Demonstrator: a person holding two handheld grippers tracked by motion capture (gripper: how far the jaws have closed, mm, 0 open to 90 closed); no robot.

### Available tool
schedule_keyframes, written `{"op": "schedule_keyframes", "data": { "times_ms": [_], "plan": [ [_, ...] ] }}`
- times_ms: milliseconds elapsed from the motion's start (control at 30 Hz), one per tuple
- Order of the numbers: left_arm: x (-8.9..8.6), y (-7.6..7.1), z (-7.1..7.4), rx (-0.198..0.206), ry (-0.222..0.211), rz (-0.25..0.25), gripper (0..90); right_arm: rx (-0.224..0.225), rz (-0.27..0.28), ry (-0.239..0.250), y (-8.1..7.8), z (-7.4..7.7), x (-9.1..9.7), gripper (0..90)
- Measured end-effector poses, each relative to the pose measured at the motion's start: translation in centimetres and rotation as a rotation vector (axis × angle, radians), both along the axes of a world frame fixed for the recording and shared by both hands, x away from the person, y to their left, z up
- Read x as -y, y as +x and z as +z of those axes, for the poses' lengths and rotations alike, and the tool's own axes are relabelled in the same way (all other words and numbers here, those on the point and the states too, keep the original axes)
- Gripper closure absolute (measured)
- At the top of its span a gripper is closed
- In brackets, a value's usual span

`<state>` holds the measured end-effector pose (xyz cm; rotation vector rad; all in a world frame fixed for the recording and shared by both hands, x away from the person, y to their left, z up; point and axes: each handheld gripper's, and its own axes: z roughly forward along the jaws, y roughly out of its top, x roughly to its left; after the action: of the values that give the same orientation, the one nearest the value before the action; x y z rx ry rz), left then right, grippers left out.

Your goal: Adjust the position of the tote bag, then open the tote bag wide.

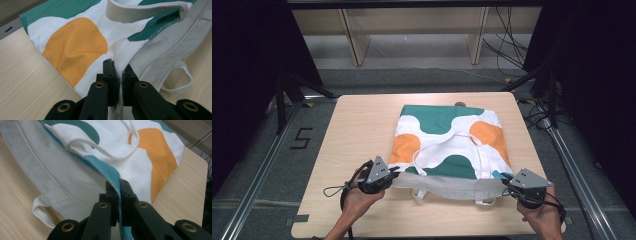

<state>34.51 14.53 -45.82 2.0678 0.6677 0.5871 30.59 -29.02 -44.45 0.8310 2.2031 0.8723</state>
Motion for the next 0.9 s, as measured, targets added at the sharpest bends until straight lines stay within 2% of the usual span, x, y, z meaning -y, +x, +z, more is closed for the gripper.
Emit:
{"op": "schedule_keyframes", "data": {
  "times_ms": [33, 67, 200, 233, 267, 300, 400, 433, 600, 633, 700, 767, 900],
  "plan": [
    [-0.1, 0.0, 0.1, 0.015, 0.005, -0.004, 85.3, 0.008, 0.002, 0.005, -0.1, 0.2, 0.0, 88.3],
    [-0.1, -0.1, 0.1, 0.005, -0.007, 0.005, 85.3, 0.008, -0.001, 0.012, -0.2, 0.3, -0.1, 88.3],
    [-0.1, 0.0, 0.6, 0.030, 0.005, -0.004, 85.4, 0.024, -0.002, 0.021, -0.4, 0.9, -0.1, 88.3],
    [0.0, -0.1, 0.7, 0.023, -0.012, 0.007, 85.4, 0.031, 0.003, 0.023, -0.4, 1.0, 0.0, 88.3],
    [-0.1, -0.1, 1.0, 0.029, 0.012, -0.002, 85.4, 0.034, -0.005, 0.032, -0.4, 1.0, 0.0, 88.3],
    [0.0, -0.1, 1.1, 0.033, -0.015, 0.006, 85.4, 0.036, -0.005, 0.032, -0.4, 1.1, 0.0, 88.3],
    [0.0, -0.3, 1.7, 0.045, -0.030, 0.005, 85.5, 0.040, -0.009, 0.048, -0.5, 1.4, 0.1, 88.4],
    [0.0, -0.3, 1.9, 0.051, -0.023, 0.000, 85.6, 0.042, -0.013, 0.051, -0.5, 1.5, 0.1, 88.4],
    [0.2, -0.4, 2.8, 0.068, -0.047, -0.006, 85.7, 0.069, -0.004, 0.067, -0.4, 2.3, 0.5, 88.4],
    [0.2, -0.4, 3.0, 0.067, -0.056, -0.006, 85.8, 0.067, -0.021, 0.094, -0.5, 2.4, 0.4, 88.5],
    [0.2, -0.6, 3.4, 0.076, -0.053, -0.007, 85.8, 0.068, 0.001, 0.093, -0.3, 2.7, 0.8, 88.5],
    [0.2, -0.8, 3.7, 0.085, -0.059, -0.006, 85.9, 0.064, -0.011, 0.115, -0.3, 3.1, 0.7, 88.6],
    [0.3, -0.9, 4.6, 0.104, -0.074, -0.006, 86.2, 0.094, 0.001, 0.114, -0.2, 4.2, 0.8, 88.7]
  ]
}}
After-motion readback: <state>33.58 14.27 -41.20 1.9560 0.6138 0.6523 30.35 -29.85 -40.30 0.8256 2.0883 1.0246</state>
